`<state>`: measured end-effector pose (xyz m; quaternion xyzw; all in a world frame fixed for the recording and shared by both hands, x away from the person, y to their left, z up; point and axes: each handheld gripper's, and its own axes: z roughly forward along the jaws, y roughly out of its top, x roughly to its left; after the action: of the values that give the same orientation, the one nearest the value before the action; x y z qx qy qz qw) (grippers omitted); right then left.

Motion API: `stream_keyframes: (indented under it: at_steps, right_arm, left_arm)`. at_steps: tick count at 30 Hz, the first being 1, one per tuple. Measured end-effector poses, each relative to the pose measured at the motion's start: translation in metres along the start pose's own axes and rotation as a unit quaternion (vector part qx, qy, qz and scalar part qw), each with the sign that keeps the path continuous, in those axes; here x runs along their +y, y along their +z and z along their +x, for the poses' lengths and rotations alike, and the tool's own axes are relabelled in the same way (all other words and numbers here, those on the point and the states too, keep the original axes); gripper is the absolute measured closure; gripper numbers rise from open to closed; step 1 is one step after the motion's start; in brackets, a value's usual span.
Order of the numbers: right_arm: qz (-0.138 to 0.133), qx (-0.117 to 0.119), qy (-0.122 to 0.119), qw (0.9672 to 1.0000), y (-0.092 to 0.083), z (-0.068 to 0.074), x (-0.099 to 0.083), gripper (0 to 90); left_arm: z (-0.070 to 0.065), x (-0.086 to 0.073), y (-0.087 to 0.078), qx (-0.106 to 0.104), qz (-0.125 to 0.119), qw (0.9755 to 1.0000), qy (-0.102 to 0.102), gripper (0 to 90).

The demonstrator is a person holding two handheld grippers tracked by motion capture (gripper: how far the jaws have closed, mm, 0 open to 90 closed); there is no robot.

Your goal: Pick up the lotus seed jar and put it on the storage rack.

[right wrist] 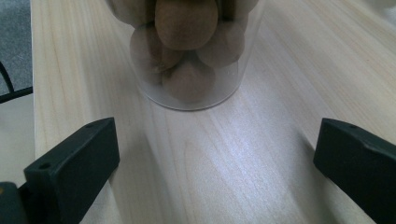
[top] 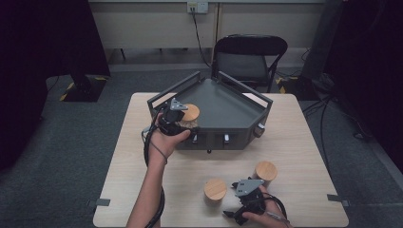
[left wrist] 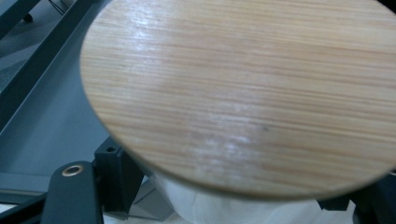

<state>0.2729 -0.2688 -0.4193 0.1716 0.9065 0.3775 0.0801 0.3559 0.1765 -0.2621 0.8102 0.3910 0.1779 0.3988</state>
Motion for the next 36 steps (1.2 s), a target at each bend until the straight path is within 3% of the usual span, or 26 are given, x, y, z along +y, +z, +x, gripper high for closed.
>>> stream_keyframes:
  at_steps: [36]
  right_arm:
    - [0.0, 0.0, 0.0, 1.0, 0.0, 0.0, 0.0, 0.0]
  left_arm:
    - [0.006, 0.03, 0.047, 0.051, 0.012, 0.9984, -0.022, 25.2]
